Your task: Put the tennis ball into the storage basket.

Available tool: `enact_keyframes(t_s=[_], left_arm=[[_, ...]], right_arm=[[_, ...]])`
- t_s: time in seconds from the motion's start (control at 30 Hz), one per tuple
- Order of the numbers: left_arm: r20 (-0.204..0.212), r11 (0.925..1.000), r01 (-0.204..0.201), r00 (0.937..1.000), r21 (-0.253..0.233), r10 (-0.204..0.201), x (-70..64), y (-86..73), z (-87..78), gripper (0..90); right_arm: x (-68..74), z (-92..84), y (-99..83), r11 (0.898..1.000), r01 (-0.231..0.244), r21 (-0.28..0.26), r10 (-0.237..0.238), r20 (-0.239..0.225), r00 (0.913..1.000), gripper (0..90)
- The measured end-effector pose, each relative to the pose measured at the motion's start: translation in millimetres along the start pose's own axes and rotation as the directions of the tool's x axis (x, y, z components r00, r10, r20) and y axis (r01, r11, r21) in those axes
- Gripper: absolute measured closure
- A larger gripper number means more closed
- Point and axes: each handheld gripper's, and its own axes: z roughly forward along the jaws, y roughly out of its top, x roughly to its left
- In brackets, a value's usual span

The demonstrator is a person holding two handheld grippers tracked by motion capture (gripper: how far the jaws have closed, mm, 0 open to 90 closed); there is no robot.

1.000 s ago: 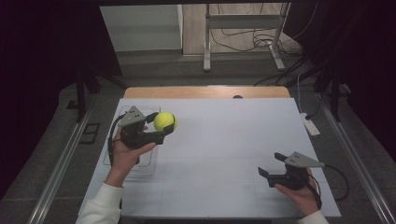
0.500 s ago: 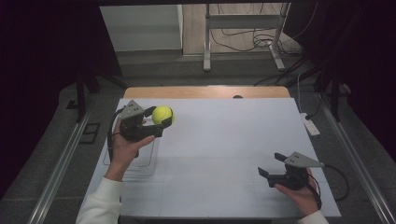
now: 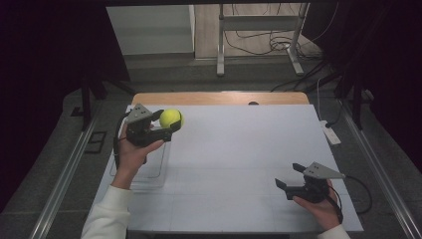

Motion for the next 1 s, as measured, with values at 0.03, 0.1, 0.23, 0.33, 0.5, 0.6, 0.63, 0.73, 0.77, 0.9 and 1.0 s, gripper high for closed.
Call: enact_keyframes(t_s=[0.03,0.1,0.23,0.33,0.5,0.6,0.63,0.73,0.77,0.9,1.0], left_arm=[[-0.001,1.0,0.001,1.0,0.001,-0.001,0.9,0.0,0.5,26.5],[-0.005,1.0,0.003,1.0,0.0,-0.003,2.6,0.1,1.5,26.6],[-0.016,1.0,0.008,0.9998,0.002,-0.008,7.4,0.1,2.8,26.5],[-0.021,0.9999,0.011,0.9997,0.001,-0.011,10.3,0.2,2.9,26.5],[-0.031,0.9998,0.019,0.9994,-0.001,-0.019,15.6,0.3,3.0,26.5],[-0.04,0.9997,0.024,0.9989,-0.001,-0.024,18.3,0.3,3.6,26.5],[-0.044,0.9996,0.028,0.9986,-0.002,-0.028,19.2,0.2,4.0,26.5],[-0.052,0.9994,0.035,0.9981,-0.003,-0.035,21.9,0.2,5.4,26.5],[-0.054,0.9994,0.036,0.9979,-0.003,-0.036,22.6,0.2,5.9,26.5],[-0.062,0.9993,0.039,0.9973,0.0,-0.039,25.3,-0.1,7.4,26.5],[-0.067,0.9991,0.041,0.9969,0.004,-0.041,28.2,-0.5,8.2,26.5]], right_arm=[[0.0,0.1,0.0,1.0,0.0,0.0,0.0,-0.001,1.0,12.0],[0.1,0.3,-0.1,1.0,0.0,0.001,0.0,-0.003,1.0,12.0],[0.0,0.7,0.0,1.0,0.0,0.001,0.0,-0.004,1.0,12.0],[0.1,0.9,-0.1,1.0,-0.001,0.002,0.001,-0.004,1.0,12.0],[0.5,1.4,0.1,1.0,0.0,0.004,0.0,-0.004,1.0,12.0],[0.3,1.6,0.0,1.0,-0.001,0.005,0.001,-0.004,1.0,12.0],[0.1,1.5,-0.1,1.0,-0.001,0.005,0.001,-0.003,1.0,12.1],[-0.3,1.0,-0.2,1.0,-0.003,0.004,0.003,-0.002,1.0,12.2],[-0.3,0.9,-0.2,1.0,-0.003,0.004,0.003,-0.003,1.0,12.2],[-0.3,0.6,-0.2,1.0,-0.002,0.003,0.002,-0.002,1.0,12.2],[-0.3,0.7,-0.2,1.0,-0.001,0.003,0.001,-0.003,1.0,12.2]])
